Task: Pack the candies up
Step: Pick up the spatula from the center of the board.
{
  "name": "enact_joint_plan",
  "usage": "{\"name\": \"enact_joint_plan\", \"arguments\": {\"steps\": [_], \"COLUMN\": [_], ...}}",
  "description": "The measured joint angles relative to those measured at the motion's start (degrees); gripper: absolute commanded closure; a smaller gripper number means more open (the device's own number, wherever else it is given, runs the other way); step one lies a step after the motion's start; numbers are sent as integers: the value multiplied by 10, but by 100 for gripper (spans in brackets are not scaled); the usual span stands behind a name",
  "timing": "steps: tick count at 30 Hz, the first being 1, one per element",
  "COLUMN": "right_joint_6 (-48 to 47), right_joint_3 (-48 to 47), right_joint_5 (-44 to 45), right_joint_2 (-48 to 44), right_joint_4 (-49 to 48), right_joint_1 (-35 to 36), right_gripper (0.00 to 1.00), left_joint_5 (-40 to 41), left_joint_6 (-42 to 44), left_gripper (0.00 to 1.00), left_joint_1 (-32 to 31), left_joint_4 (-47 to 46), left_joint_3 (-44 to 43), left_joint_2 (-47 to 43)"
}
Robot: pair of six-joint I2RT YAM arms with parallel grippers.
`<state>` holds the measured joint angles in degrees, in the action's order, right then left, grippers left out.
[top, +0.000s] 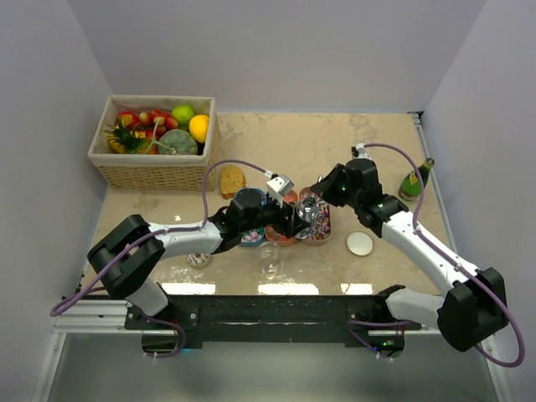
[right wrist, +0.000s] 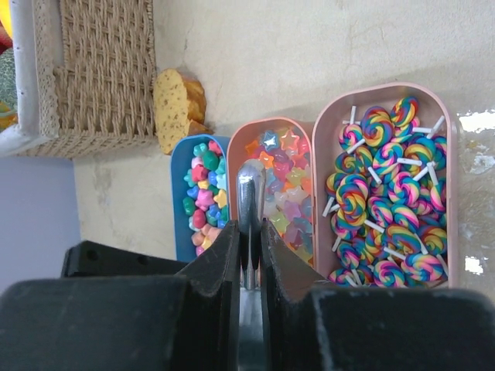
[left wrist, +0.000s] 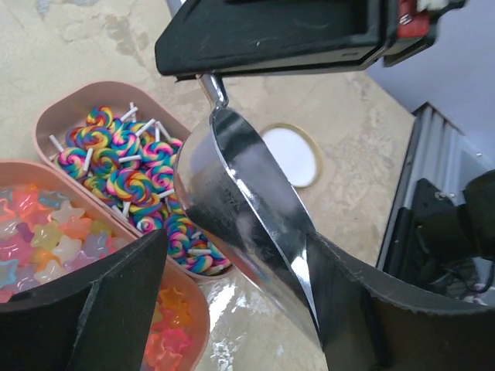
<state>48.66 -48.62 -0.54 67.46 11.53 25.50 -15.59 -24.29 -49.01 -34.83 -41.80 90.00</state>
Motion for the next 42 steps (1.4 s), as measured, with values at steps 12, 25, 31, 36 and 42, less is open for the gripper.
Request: {"name": "enact_joint_plan", "arguments": {"steps": [12,25,31,36,42], "right_joint_6": [-26,-125,-144,-154,-153], "right_joint_3": [13,66,101,130,141], "right_joint_5": [-2,-73,-82,-83,-86], "right_joint_2": [-63,-144,-196,-250,-257], "right_joint_4": [13,-29,-46,-62,-94], "right_joint_1": [-4,0,0,0,1], "right_gripper": [64,42,44,47,51], "left_joint_5": [67,-110,-185,-221,-249], "left_joint_6": [24,10,-52,-95,-122], "left_gripper": [100,100,100,100,100], "left_joint_1": [3,4,47,77,76], "left_joint_4": [103,173,148,110,85], "left_joint_3": [-58,-118,-116,-99,-97], "left_joint_2": [13,11,10,9,9]}}
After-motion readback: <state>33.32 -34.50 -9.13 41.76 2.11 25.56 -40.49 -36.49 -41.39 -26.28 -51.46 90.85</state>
